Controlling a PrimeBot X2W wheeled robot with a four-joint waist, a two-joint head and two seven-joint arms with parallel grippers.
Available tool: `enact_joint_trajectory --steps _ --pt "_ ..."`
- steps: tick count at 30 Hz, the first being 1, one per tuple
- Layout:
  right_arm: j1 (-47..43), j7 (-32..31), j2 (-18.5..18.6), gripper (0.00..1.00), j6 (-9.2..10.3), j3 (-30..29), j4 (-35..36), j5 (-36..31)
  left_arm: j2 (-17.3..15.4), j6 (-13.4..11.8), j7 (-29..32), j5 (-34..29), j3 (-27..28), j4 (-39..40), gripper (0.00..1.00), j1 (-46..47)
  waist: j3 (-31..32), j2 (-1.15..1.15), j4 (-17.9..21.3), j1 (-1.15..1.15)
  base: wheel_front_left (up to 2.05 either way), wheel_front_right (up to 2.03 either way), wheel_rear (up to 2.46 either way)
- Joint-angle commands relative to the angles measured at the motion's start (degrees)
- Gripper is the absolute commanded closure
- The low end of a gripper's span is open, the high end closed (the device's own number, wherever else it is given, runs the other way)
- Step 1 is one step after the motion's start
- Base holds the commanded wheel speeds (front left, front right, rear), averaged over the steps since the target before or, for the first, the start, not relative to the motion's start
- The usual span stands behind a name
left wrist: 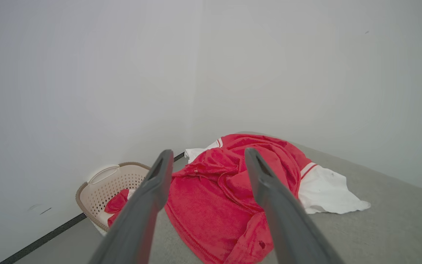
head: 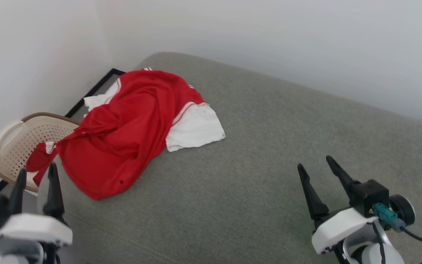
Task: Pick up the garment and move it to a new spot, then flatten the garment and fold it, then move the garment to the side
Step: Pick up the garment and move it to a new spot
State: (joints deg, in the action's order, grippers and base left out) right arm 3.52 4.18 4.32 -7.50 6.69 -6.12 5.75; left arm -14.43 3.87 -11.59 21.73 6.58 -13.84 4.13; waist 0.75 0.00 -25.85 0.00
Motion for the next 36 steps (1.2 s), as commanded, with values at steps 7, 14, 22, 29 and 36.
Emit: enact_joint_trajectory --steps 7,14,22,29,36 --pt "3.1 -1.3 0.3 0.0 0.02 -0.2 1.8 -1.6 -3.6 2.0 0.4 1.6 -1.0 -6.9 0.0 10.5 -5.4 0.0 4.6 0.0 0.0 0.0 0.0" --pt "6.6 -2.4 0.9 0.0 0.02 -0.3 3.6 -3.1 -7.9 3.2 0.3 3.8 -2.9 -17.8 0.0 21.8 -11.8 0.0 9.6 0.0 0.0 0.0 0.0" --pt "10.7 -3.6 1.3 0.0 0.02 -0.2 5.7 -4.5 -12.1 3.5 3.0 10.7 -9.1 -29.6 0.0 33.6 -20.5 0.0 14.5 0.0 0.0 0.0 0.0" --pt "13.5 -4.5 1.5 0.0 0.02 0.7 7.4 -6.0 -15.9 3.6 12.3 20.1 -14.5 -38.2 0.0 41.0 -26.6 0.0 17.4 0.0 0.0 0.0 0.0" --pt "14.9 -5.6 1.8 0.0 0.02 1.7 8.8 -6.9 -17.3 3.6 24.6 26.2 -17.2 -47.3 0.0 46.1 -30.0 0.0 19.1 0.0 0.0 0.0 0.0"
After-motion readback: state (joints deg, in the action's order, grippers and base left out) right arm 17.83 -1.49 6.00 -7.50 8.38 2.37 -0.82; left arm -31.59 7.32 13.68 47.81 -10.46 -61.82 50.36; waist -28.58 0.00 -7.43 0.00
